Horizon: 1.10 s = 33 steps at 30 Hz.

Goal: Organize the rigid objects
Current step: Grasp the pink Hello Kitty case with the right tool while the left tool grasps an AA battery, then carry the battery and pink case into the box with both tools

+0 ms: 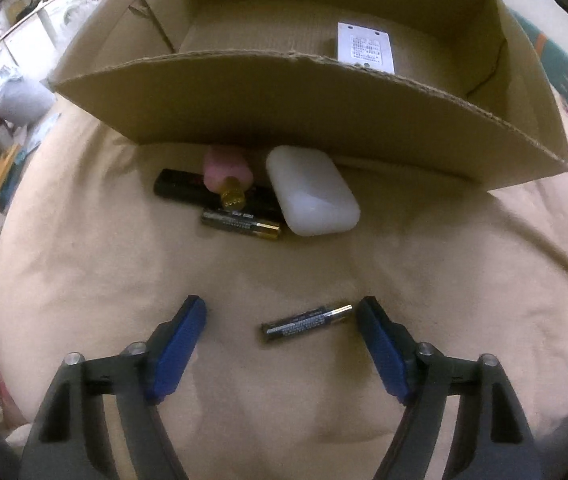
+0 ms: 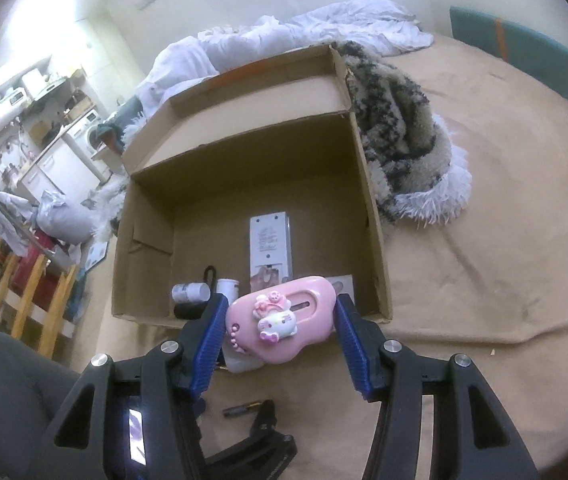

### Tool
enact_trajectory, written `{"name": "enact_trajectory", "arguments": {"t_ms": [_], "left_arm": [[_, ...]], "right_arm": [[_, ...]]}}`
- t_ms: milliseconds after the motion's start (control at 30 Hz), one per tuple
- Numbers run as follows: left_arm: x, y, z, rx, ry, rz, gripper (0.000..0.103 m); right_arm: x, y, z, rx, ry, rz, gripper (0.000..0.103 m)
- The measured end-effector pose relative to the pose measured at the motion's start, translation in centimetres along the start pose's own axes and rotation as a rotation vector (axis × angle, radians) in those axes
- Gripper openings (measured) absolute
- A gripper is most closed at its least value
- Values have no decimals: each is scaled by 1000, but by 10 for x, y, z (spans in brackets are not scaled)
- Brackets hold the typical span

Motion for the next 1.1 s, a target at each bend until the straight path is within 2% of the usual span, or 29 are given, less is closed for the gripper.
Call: {"name": "enact_trajectory", "arguments": {"t_ms": [67, 100, 133, 400, 633, 833, 933, 1100], "left_arm": [[-1, 3, 3, 5, -25, 15, 49], [-1, 4, 6, 8, -35, 19, 41], [-2, 5, 9, 7, -37, 17, 38], [3, 4, 7, -22, -33, -15, 38], [18, 18, -29, 5, -7, -18, 38], [45, 43, -67, 11, 22, 18, 38], [60, 54, -82, -20, 15, 25, 38], [104, 77, -101, -68, -12, 130, 38]], "right_arm": [[0, -2, -1, 5, -4, -5, 57], [0, -4, -1, 7, -4, -9, 57], [-1, -5, -1, 7, -4, -14, 57], [-2, -8, 1, -1, -5, -17, 57], [-4, -11, -4, -9, 25, -23, 57], [-3, -10, -11, -27, 60, -13, 57], [-1, -8, -11, -40, 72, -1, 57], [1, -3, -15, -35, 73, 17, 57]]}}
Point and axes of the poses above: each gripper's, at about its wrist camera, not at the fingertips, and y roughly against the way its jaws point, z to its right, x to its top, the point moved 10 cm from there along -y, roughly the way its jaws point, and after that the axes turned 8 degrees about z, right-handed, at the moved point
